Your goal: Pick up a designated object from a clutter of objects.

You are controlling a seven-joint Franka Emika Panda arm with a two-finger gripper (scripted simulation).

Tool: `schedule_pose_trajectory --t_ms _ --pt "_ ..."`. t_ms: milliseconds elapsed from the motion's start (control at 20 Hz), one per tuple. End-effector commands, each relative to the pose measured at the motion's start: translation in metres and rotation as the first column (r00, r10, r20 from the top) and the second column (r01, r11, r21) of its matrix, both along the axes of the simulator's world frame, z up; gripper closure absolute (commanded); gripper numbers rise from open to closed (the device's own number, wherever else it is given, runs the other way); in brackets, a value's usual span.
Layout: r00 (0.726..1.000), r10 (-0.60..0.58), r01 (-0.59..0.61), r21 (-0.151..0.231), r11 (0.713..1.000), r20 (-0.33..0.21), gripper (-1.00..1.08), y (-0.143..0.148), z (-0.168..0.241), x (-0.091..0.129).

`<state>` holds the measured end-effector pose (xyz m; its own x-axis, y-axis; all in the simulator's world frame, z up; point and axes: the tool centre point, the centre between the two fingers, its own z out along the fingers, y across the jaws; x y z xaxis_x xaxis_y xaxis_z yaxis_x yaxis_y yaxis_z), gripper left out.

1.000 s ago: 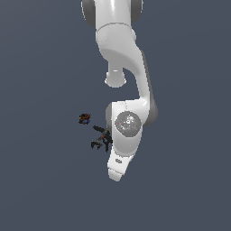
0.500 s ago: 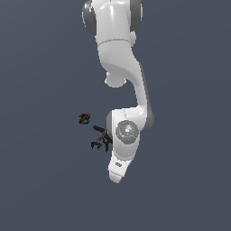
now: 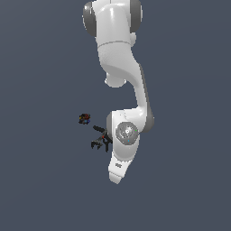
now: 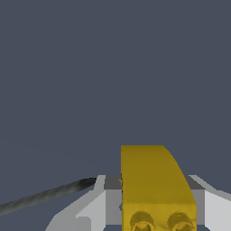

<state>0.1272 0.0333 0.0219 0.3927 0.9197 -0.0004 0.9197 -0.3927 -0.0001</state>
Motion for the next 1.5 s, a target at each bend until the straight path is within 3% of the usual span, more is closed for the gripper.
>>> schedule_pose_trajectory --t_ms 0,700,1450 --pt "1.000 0.000 0.000 0.000 1.000 0.000 1.08 0.000 0.000 0.000" --pt "1.000 0.000 0.000 0.000 1.000 0.000 1.08 0.005 0.025 -0.012" --pt "1.000 0.001 -0.001 -0.003 1.000 0.000 1.08 0.026 0.139 -0.064"
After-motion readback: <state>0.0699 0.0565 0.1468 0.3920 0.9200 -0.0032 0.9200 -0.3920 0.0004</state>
